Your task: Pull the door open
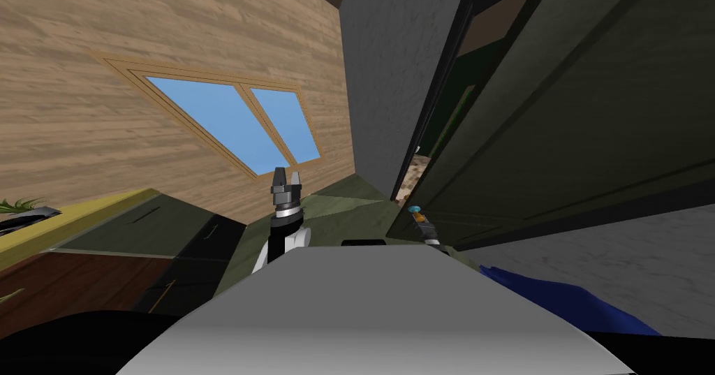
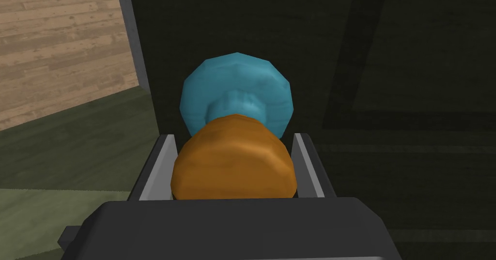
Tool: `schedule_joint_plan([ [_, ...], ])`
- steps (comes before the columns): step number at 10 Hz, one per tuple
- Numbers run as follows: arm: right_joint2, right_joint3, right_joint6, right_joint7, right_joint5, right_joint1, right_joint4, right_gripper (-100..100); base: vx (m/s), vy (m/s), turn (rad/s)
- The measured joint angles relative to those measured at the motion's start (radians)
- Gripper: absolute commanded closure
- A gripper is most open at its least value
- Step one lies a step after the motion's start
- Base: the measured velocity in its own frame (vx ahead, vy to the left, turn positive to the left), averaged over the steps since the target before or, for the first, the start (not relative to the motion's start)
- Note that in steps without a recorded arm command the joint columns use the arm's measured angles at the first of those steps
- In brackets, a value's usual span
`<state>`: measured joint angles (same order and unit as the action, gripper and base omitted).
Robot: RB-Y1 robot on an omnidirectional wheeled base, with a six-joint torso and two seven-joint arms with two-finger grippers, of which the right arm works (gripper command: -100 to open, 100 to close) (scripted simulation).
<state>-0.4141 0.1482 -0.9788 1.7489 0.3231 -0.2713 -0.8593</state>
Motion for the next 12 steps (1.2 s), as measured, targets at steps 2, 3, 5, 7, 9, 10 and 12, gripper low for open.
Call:
schedule_joint_plan([
  [2,-0.024,0.022,-0.041,0.032,-0.015,-0.02,0.013,100,-0.052,-0.002,-0.026],
  [3,-0.036,0.033,-0.058,0.047,-0.023,-0.038,0.007,100,-0.043,-0.009,-0.026],
  [5,-0.056,0.055,-0.106,0.078,-0.038,-0.057,0.026,100,-0.045,-0.011,-0.02],
  [7,-0.064,0.065,-0.122,0.089,-0.045,-0.069,0.024,100,0.002,0.015,0.005],
  [9,-0.076,0.07,-0.156,0.099,-0.052,-0.074,0.049,100,0.046,0.046,-0.019],
  [10,-0.08,0.071,-0.172,0.103,-0.055,-0.075,0.061,100,0.039,0.035,-0.007],
  [12,-0.09,0.077,-0.216,0.116,-0.062,-0.069,0.105,100,0.027,0.034,0.01],
])
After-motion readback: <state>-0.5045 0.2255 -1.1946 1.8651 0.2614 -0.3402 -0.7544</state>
